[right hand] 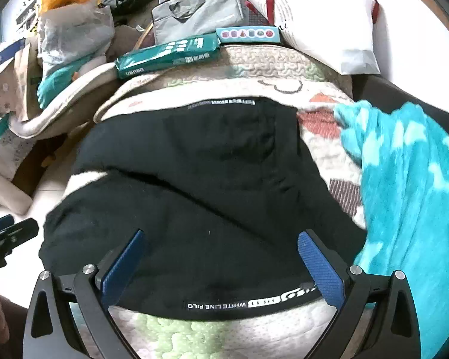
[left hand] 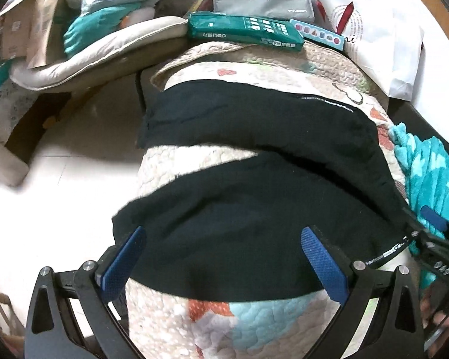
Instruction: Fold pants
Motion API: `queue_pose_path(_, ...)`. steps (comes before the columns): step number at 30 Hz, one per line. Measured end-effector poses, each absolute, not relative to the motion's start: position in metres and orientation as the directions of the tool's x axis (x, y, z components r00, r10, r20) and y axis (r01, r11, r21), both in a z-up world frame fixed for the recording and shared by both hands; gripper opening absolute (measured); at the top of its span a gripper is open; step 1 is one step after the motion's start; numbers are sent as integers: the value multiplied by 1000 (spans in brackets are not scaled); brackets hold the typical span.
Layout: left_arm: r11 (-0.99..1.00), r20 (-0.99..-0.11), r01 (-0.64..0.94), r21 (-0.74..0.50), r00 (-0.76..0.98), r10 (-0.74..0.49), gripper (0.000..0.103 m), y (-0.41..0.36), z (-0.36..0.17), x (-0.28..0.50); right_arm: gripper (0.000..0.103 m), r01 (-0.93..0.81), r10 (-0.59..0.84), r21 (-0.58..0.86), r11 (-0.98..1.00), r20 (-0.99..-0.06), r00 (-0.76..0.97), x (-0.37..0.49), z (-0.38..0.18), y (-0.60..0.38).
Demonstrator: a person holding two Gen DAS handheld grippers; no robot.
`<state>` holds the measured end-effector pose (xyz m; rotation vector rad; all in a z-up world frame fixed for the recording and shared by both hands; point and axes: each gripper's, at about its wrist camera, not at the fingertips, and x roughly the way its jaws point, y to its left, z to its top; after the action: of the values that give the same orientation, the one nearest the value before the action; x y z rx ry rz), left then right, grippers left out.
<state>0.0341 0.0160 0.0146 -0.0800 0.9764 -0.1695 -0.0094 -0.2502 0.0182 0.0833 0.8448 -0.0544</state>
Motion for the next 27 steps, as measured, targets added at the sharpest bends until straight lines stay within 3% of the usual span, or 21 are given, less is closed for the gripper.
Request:
queue_pose_path(5, 979, -825, 136, -155, 527, -204, 103, 29, 27, 69, 103, 4, 38, 53, 999, -778, 627, 28, 48, -273)
queue_pose_path(12, 949, -806, 277, -154, 519, -283, 103, 33, 29, 147, 102, -99, 80, 33, 995, -848, 525, 114, 14, -287)
queue_pose_path(16, 924, -818, 333, -186, 469, -334, 87, 28, 20, 198, 102, -170, 106, 20, 985, -851, 514, 166, 6, -277)
queue_pose_path(27, 892, -836, 423, -159, 424, -350, 84, 8, -18, 319, 99, -363, 112, -71, 929, -881, 460, 273, -18, -244)
